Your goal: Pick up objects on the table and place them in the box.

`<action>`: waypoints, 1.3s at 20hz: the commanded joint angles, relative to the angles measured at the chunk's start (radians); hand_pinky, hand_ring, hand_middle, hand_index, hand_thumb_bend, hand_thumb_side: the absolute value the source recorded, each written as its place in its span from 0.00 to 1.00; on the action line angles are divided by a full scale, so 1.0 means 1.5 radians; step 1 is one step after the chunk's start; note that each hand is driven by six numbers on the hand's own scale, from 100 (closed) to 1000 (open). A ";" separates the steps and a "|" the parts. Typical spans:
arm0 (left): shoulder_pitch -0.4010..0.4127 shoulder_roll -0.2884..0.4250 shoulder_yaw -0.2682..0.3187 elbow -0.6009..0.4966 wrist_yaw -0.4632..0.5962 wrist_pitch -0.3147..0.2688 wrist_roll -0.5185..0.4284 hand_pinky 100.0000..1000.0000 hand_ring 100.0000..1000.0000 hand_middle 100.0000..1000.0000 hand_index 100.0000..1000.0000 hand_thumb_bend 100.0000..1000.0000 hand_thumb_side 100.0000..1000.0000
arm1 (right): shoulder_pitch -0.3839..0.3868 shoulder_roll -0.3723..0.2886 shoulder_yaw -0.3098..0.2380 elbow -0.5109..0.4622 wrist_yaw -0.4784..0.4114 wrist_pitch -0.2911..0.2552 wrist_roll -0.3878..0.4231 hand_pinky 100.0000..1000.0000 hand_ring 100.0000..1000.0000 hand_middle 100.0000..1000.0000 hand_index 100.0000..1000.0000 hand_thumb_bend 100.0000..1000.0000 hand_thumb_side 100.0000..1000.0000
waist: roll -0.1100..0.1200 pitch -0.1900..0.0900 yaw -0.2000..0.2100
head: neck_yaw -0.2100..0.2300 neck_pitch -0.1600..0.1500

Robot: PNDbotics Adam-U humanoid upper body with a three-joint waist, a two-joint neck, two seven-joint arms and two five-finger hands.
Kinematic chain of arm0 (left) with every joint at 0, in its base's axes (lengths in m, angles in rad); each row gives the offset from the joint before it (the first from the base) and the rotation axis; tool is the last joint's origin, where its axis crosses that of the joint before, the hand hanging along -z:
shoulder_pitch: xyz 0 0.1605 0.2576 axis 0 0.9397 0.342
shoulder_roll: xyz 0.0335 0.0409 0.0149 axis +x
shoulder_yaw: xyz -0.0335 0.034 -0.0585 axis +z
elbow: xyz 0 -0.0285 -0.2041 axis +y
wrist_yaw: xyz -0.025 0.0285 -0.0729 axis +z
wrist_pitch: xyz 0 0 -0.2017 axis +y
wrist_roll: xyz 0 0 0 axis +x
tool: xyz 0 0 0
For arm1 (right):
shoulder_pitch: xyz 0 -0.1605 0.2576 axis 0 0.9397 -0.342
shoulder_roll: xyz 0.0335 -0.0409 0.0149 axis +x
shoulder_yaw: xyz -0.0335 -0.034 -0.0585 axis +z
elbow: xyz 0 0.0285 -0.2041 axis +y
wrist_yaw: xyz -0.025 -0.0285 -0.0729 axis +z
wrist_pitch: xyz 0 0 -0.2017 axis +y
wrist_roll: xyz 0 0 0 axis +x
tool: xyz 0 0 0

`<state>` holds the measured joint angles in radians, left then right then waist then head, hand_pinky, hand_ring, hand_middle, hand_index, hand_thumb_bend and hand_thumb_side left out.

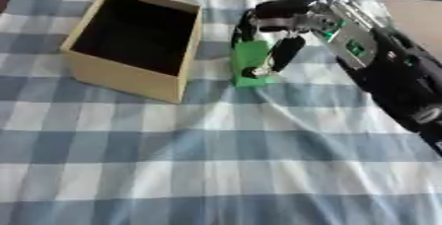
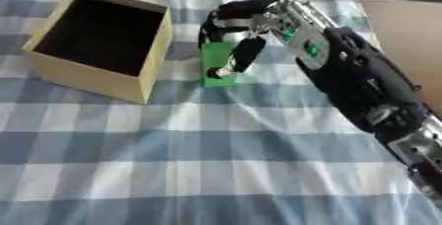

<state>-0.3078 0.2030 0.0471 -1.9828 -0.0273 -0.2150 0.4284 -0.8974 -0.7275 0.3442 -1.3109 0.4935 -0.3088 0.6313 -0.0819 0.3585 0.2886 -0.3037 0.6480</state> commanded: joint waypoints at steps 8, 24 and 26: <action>-0.004 0.007 -0.002 -0.011 0.002 0.001 -0.002 0.68 0.56 0.59 0.67 0.00 0.89 | -0.040 -0.026 -0.038 -0.064 -0.092 0.063 0.006 0.67 0.55 0.25 0.42 0.00 0.19 | -0.003 -0.012 -0.005 | -0.004 -0.010; -0.012 0.009 -0.006 -0.011 0.007 0.001 -0.006 0.68 0.56 0.59 0.67 0.00 0.88 | -0.175 0.055 -0.042 0.001 -0.070 0.098 -0.010 0.66 0.53 0.24 0.40 0.00 0.18 | -0.012 -0.023 0.009 | -0.020 -0.011; -0.015 0.008 -0.007 -0.011 0.008 0.001 -0.007 0.68 0.56 0.59 0.67 0.00 0.88 | -0.190 0.076 -0.053 0.031 -0.062 0.108 -0.020 0.66 0.53 0.23 0.40 0.00 0.18 | -0.014 -0.020 0.016 | -0.025 -0.013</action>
<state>-0.3187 0.2029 0.0387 -1.9828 -0.0175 -0.2112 0.4225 -1.1563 -0.6134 0.2858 -1.2795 0.3903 -0.1542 0.6106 -0.0952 0.3572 0.3133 -0.3342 0.6394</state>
